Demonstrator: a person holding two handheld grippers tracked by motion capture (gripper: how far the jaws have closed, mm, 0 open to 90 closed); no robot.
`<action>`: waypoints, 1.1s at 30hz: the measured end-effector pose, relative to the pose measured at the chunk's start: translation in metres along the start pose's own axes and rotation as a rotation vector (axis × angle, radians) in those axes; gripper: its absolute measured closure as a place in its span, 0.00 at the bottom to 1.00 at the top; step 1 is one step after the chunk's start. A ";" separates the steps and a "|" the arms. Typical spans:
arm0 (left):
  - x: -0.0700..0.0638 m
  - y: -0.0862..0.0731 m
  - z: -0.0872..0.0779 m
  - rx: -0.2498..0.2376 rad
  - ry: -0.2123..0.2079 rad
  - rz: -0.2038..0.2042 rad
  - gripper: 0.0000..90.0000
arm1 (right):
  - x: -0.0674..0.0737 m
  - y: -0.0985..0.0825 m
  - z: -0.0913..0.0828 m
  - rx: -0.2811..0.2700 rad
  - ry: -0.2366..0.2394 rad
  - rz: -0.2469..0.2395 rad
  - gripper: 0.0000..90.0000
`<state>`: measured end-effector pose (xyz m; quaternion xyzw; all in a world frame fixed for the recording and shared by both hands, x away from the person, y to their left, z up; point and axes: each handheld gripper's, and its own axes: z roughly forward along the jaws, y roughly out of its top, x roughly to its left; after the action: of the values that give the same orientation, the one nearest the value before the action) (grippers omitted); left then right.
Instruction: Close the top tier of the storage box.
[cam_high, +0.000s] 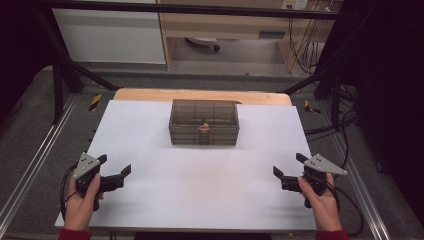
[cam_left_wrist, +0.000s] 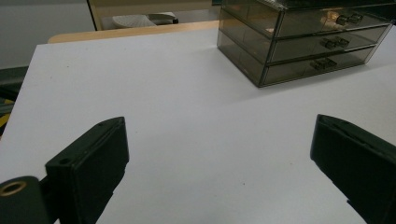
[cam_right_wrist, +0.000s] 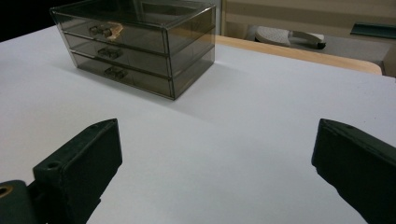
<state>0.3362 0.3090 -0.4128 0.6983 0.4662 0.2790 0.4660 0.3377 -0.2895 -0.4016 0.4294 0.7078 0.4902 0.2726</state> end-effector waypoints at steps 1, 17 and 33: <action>0.000 0.000 0.000 0.001 0.001 0.001 0.05 | 0.001 -0.001 0.000 0.002 0.001 0.001 0.03; -0.001 -0.001 0.001 0.010 -0.007 -0.004 0.05 | 0.008 -0.019 0.010 0.049 0.053 0.001 0.03; -0.001 -0.001 0.002 0.017 -0.014 -0.004 0.05 | 0.021 -0.028 0.029 0.104 0.125 -0.005 0.03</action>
<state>0.3369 0.3075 -0.4143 0.7030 0.4668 0.2694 0.4640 0.3413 -0.2615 -0.4381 0.4097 0.7491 0.4780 0.2064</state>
